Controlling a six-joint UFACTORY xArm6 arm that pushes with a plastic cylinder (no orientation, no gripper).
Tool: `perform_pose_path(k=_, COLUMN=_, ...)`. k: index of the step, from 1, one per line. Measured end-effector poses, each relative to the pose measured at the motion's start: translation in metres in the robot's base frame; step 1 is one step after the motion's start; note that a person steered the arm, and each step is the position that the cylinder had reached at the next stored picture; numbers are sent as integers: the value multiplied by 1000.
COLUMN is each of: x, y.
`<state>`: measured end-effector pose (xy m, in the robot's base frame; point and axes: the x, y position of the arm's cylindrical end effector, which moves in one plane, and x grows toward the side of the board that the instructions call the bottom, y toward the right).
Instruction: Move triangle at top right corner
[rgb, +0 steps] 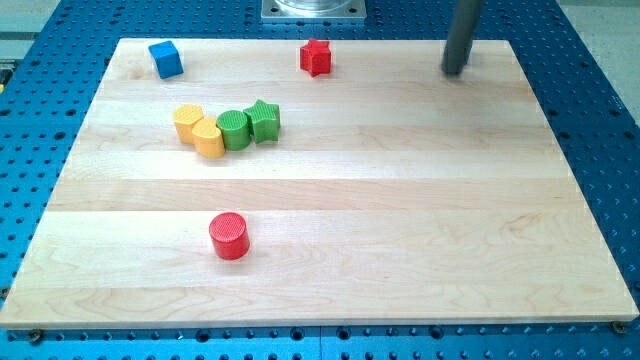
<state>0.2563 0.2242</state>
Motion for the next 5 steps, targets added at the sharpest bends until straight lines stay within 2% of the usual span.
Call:
perform_pose_path(k=1, x=-1, y=59)
perform_pose_path(k=2, x=-44, y=76)
perform_pose_path(k=3, x=-64, y=53)
perform_pose_path(k=4, x=-45, y=10)
perform_pose_path(k=5, x=-18, y=6)
